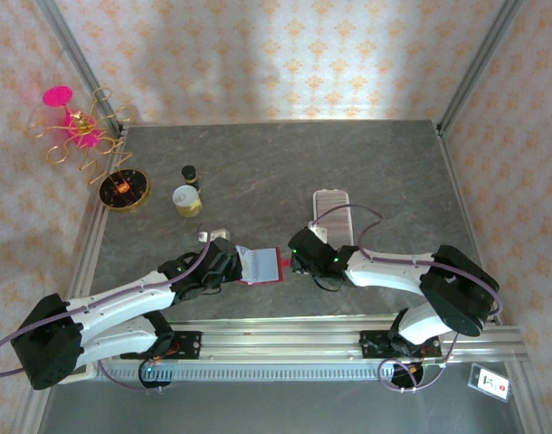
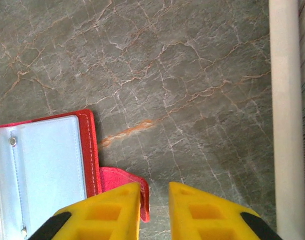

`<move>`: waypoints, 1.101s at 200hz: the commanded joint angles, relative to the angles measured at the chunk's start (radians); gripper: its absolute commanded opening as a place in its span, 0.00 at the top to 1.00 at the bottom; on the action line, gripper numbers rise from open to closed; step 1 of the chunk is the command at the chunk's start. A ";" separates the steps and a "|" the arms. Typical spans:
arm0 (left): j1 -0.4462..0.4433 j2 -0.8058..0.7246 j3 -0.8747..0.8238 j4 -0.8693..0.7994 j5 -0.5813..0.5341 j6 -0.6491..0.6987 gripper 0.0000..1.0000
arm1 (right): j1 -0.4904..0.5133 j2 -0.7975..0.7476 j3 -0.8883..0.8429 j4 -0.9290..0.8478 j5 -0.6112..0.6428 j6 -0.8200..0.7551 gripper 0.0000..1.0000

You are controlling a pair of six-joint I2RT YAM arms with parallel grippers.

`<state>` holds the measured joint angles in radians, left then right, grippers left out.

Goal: Put the credit cards into the card holder

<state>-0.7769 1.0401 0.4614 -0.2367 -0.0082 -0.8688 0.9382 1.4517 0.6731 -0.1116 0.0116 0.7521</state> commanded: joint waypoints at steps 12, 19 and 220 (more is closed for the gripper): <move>-0.003 -0.019 0.000 -0.016 -0.015 0.008 0.94 | 0.007 -0.020 -0.024 0.038 0.010 0.017 0.86; -0.002 -0.020 0.000 -0.015 -0.013 0.008 0.94 | 0.007 -0.021 -0.027 0.048 0.002 0.017 0.89; -0.022 0.136 0.032 0.367 0.307 -0.030 0.59 | 0.006 -0.086 -0.129 0.216 -0.123 0.046 1.00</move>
<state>-0.7845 1.1366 0.4648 0.0311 0.2573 -0.8822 0.9382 1.3979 0.5690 0.0860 -0.1093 0.7780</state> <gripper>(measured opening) 0.415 0.044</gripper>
